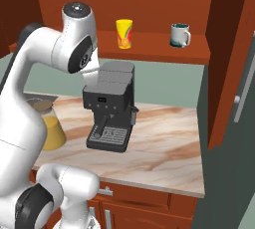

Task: There is a tray on the dining counter. Grab the cup, mug, and pitcher and place them on the tray. The pitcher may be placed next to the tray if it cannot fit the tray.

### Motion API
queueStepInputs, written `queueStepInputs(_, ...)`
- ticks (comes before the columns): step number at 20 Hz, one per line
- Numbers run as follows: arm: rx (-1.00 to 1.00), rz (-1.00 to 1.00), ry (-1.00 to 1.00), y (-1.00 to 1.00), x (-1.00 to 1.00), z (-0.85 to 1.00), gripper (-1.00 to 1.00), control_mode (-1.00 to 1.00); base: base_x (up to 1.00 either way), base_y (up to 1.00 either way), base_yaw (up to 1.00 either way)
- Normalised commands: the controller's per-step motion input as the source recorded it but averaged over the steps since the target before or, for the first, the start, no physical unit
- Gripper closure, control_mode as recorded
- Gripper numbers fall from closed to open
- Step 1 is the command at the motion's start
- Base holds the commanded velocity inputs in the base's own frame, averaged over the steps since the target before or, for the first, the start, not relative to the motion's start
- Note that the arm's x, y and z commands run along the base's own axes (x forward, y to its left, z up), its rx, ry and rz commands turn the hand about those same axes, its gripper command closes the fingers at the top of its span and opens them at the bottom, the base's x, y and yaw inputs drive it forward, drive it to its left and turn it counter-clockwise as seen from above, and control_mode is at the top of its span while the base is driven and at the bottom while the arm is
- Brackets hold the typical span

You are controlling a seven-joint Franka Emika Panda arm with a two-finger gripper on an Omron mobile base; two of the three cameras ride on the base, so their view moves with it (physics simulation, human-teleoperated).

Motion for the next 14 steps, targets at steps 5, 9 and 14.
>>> queueStepInputs(5, 0.04, -0.10, -0.02, -0.21, 0.01, 0.38, -1.00, -1.00, 0.00, 0.00, 0.00)
queueStepInputs(9, 0.05, -0.08, -0.07, -0.28, 0.06, 0.29, -1.00, -1.00, 0.00, 0.00, 0.00)
queueStepInputs(14, 0.10, -0.06, -0.16, -0.24, 0.02, 0.10, -1.00, -1.00, 0.00, 0.00, 0.00)
